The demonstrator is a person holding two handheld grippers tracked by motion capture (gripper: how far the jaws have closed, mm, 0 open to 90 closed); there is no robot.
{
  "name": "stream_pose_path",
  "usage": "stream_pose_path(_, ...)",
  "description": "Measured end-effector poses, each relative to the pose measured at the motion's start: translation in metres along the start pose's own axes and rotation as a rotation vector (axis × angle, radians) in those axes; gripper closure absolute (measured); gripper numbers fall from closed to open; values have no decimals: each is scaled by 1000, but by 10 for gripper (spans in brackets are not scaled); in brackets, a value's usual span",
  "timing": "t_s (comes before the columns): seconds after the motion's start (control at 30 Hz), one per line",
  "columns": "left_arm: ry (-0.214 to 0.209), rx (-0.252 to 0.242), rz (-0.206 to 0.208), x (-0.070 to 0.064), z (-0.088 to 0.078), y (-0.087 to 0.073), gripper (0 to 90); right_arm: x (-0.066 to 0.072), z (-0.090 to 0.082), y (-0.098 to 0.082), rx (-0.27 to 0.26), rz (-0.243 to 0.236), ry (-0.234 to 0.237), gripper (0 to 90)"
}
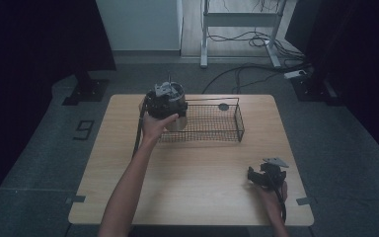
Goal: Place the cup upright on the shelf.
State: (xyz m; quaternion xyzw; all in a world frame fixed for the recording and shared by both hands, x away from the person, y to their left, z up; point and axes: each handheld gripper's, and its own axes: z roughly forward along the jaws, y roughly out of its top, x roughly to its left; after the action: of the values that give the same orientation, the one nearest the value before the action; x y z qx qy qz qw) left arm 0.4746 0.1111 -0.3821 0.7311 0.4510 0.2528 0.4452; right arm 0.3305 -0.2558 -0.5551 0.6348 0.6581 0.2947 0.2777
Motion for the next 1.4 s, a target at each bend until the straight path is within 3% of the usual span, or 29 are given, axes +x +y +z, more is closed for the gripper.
stream_pose_path(0.73, 33, 22, -50, 14, 29, -12, 40, 0, 0, 0, 0, -1, -2, 141)
stream_pose_path(1.4, 46, 12, -76, 22, 38, -4, 40, 0, 0, 0, 0, 0, -2, 141)
